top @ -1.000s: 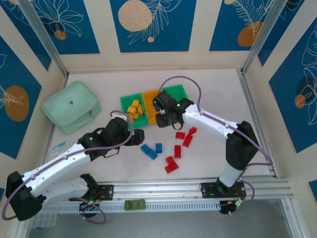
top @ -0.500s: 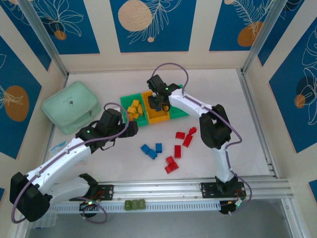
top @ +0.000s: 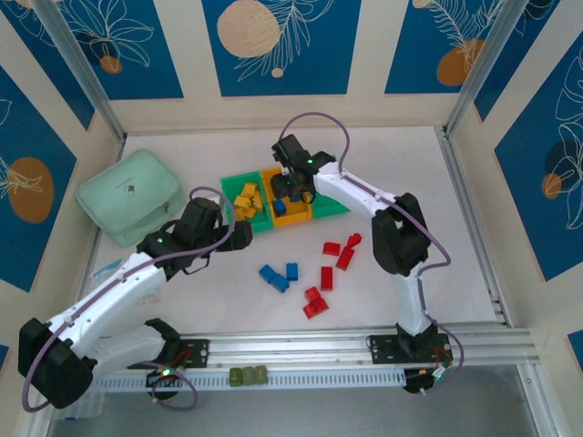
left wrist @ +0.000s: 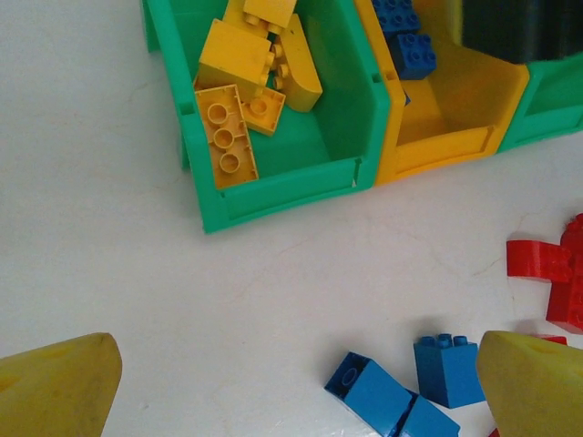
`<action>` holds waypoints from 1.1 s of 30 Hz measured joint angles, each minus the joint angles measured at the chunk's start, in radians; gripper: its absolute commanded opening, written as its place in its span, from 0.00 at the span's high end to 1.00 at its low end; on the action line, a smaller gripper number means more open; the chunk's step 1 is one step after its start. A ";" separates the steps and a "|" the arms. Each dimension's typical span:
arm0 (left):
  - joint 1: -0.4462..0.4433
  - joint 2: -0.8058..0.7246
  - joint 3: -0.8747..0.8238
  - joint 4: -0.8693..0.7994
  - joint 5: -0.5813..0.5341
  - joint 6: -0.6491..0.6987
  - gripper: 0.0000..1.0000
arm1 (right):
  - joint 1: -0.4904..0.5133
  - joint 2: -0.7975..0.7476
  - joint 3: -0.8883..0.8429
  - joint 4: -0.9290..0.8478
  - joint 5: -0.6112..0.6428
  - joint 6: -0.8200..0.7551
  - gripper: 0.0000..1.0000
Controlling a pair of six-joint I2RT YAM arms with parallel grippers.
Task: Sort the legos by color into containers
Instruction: Place the lego in the container, then pick up the lego from the bottom-center of the table.
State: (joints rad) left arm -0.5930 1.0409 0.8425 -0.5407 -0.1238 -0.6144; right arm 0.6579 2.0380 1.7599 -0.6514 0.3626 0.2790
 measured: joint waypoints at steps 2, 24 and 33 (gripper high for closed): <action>0.000 -0.005 0.000 0.000 0.014 -0.001 0.01 | 0.014 -0.066 -0.049 -0.009 0.000 0.001 0.42; -0.141 -0.149 -0.145 -0.004 0.055 -0.130 0.01 | 0.277 -0.380 -0.543 -0.134 -0.014 0.308 0.32; -0.190 -0.175 -0.193 0.003 0.025 -0.200 0.01 | 0.305 -0.384 -0.624 -0.087 -0.041 0.473 0.31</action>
State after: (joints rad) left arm -0.7830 0.8654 0.6498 -0.5381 -0.0990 -0.8139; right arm 0.9630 1.6539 1.1355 -0.7383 0.3214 0.7517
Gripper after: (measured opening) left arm 0.993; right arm 0.689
